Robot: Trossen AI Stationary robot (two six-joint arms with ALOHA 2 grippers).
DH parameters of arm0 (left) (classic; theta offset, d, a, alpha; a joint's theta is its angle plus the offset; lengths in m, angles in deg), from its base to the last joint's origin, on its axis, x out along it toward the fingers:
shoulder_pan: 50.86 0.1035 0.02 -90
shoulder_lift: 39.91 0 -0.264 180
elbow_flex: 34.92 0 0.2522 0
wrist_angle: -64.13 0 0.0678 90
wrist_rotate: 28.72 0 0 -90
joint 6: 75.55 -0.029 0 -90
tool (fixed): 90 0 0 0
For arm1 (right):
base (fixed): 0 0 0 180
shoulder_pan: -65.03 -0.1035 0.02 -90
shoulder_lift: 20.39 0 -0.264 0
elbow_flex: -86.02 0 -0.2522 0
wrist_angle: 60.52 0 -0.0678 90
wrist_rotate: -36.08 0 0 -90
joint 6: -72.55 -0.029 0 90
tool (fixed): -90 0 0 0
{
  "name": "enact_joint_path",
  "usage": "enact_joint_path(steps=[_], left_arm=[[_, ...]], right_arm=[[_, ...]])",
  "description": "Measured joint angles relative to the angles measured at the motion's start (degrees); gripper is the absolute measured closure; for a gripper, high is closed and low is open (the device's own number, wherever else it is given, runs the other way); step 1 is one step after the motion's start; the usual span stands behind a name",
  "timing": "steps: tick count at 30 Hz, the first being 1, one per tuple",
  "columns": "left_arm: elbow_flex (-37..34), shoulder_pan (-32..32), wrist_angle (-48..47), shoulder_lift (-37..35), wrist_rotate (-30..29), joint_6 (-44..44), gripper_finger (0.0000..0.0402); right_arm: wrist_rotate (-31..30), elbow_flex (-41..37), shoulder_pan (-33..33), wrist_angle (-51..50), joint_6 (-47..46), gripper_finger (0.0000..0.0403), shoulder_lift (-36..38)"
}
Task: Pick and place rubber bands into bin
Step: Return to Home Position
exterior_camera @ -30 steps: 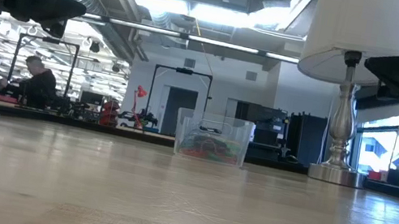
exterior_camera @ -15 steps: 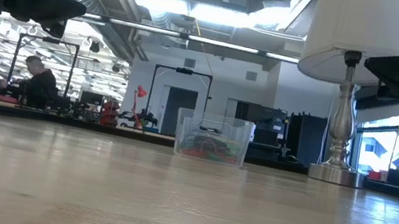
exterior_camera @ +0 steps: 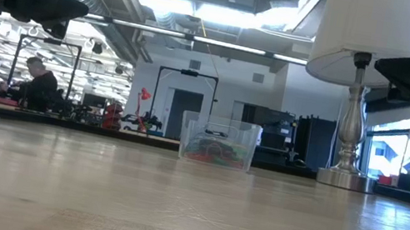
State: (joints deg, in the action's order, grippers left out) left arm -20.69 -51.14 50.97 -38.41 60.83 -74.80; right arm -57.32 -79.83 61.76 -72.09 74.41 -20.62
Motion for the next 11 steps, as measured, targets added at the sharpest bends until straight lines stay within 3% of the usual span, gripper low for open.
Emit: enact_joint_path(steps=[11], left_arm=[[0.00, 0.00, 0.00, 0.00, 0.02, 0.00, 0.0395]], right_arm=[[0.00, 0.00, 0.00, 0.00, 0.00, 0.0374, 0.00]])
